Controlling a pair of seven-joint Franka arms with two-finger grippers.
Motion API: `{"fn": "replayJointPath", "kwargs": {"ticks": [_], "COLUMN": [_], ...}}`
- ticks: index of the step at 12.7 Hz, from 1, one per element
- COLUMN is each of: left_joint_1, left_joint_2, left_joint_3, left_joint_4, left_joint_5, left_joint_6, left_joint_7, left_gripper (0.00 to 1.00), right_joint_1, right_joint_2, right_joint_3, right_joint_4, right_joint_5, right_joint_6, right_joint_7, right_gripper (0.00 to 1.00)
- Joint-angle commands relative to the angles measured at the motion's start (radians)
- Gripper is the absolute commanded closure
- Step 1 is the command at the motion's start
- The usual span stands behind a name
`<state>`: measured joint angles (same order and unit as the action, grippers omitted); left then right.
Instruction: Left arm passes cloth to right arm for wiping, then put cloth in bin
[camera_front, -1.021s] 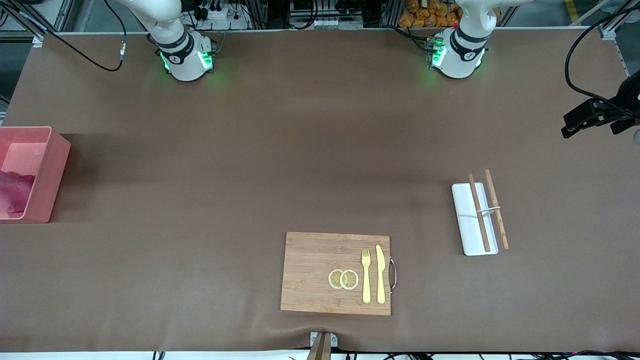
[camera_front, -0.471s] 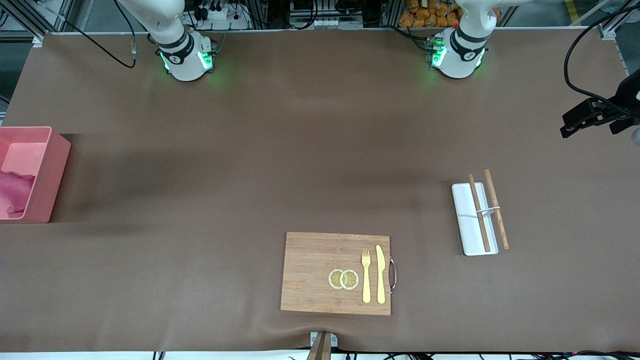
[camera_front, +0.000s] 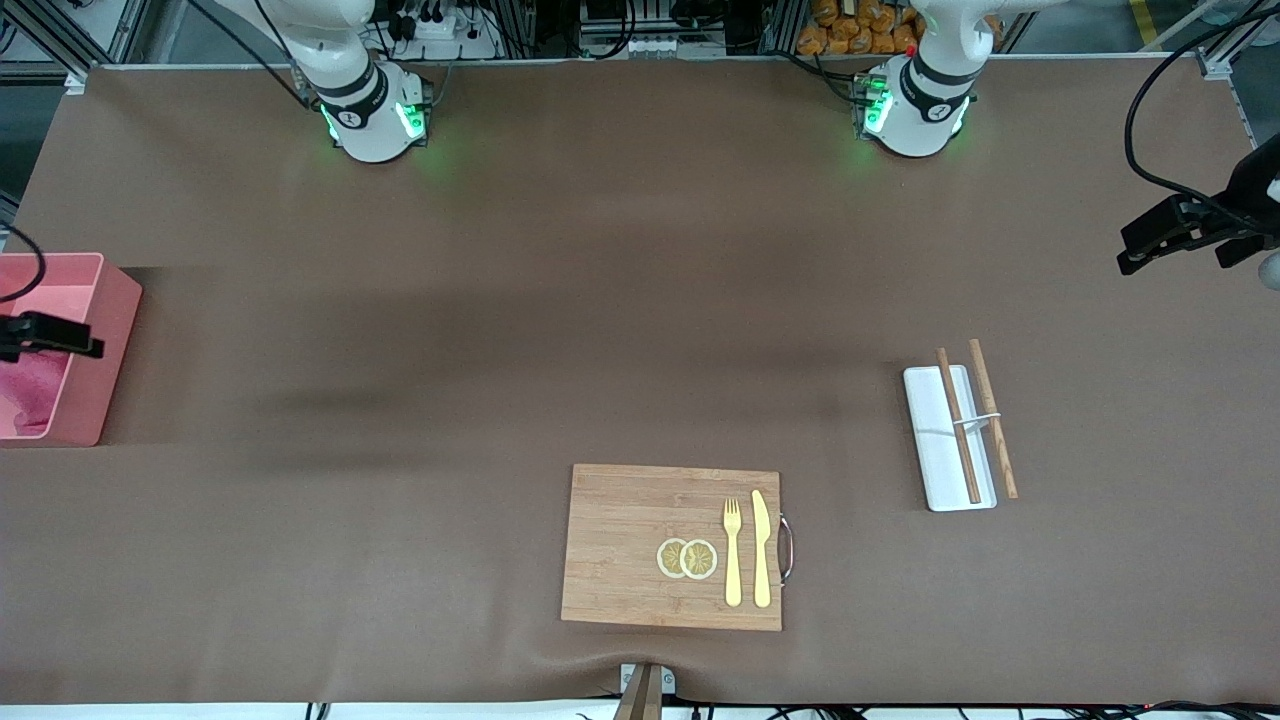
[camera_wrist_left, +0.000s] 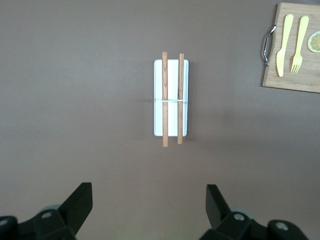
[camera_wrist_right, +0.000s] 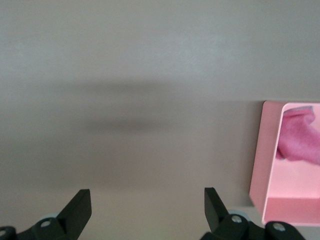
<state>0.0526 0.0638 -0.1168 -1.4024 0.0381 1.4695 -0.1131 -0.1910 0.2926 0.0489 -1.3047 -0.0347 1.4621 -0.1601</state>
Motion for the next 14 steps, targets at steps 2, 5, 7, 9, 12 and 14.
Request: {"fn": "replayJointPath", "kwargs": {"ticks": [2,5,7,9,12,14], "left_joint_1": [0.001,0.001,0.001,0.001,-0.002,-0.002], "left_joint_2": [-0.021,-0.021,-0.021,-0.019,-0.019,-0.015], "left_joint_3": [-0.001,-0.026,-0.027,-0.03,-0.038,-0.038], "left_joint_4": [-0.009,-0.009,-0.009,-0.007,-0.007,-0.007], "left_joint_5": [-0.018,-0.017,-0.015,-0.018,-0.04,-0.04], "left_joint_6": [-0.008,-0.008,-0.008,-0.008,-0.008,-0.008], "left_joint_7": [0.02,0.02,0.02,0.021,0.02,0.021], "left_gripper": [0.0,0.0,0.0,0.0,0.0,0.0], "right_joint_1": [0.033,0.099,0.142,0.145,0.153,0.159], "right_joint_2": [-0.124,-0.188,-0.268,-0.3,-0.3,-0.3], "right_joint_3": [-0.007,-0.052,-0.087,-0.092,-0.096,-0.098], "right_joint_4": [-0.05,-0.07,-0.16,-0.189,-0.186,-0.185], "right_joint_5": [0.045,0.068,0.07,0.068,0.068,0.068], "right_joint_6": [-0.084,-0.104,-0.097,-0.094,-0.103,-0.109], "right_joint_7": [0.108,0.203,0.228,0.226,0.214,0.211], "right_gripper": [0.0,0.0,0.0,0.0,0.0,0.0]}}
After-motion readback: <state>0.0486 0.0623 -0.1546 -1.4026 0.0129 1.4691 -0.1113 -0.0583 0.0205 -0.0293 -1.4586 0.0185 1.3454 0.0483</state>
